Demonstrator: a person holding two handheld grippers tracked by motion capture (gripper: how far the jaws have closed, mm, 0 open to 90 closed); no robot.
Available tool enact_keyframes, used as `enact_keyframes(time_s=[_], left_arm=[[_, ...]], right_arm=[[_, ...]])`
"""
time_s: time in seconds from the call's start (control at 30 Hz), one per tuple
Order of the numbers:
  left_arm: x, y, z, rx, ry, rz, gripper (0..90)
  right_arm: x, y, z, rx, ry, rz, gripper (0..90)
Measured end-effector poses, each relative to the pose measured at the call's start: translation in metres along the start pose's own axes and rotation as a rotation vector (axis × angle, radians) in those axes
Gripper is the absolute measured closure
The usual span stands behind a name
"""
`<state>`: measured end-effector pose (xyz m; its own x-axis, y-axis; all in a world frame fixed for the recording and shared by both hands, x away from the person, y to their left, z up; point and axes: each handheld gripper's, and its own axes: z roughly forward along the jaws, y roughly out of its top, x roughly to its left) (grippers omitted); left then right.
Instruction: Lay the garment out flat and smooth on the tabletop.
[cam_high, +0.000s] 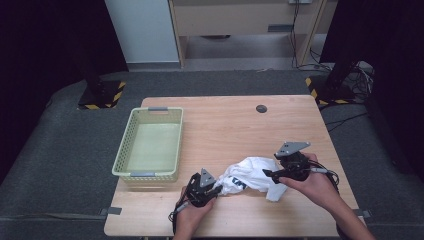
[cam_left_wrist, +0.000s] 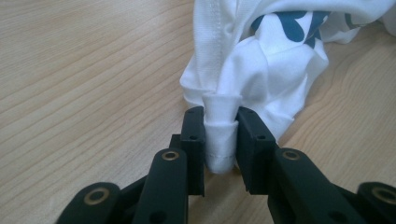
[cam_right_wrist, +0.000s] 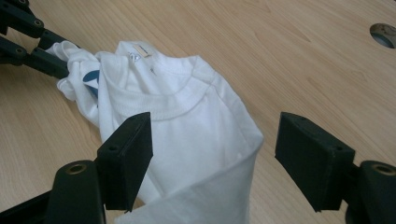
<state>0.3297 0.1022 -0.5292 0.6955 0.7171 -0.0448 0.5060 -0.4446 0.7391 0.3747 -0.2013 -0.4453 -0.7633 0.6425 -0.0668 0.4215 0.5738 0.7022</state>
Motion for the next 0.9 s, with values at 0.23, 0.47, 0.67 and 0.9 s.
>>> enact_keyframes(time_s=[0.23,0.47,0.67,0.9], left_arm=[[0.004,0.001,0.002,-0.001,-0.006,-0.004,77.7],[0.006,0.001,0.002,-0.003,-0.004,-0.005,77.1],[0.005,0.0,0.002,-0.005,0.001,-0.007,76.7],[0.006,0.0,0.002,-0.005,0.003,-0.008,75.6]], right_arm=[[-0.009,0.011,0.02,0.021,0.025,-0.014,33.0],[-0.013,0.02,0.042,0.056,0.046,-0.02,33.9],[-0.015,0.022,0.054,0.08,0.084,-0.013,37.6],[-0.012,0.021,0.056,0.117,0.144,-0.015,51.7]])
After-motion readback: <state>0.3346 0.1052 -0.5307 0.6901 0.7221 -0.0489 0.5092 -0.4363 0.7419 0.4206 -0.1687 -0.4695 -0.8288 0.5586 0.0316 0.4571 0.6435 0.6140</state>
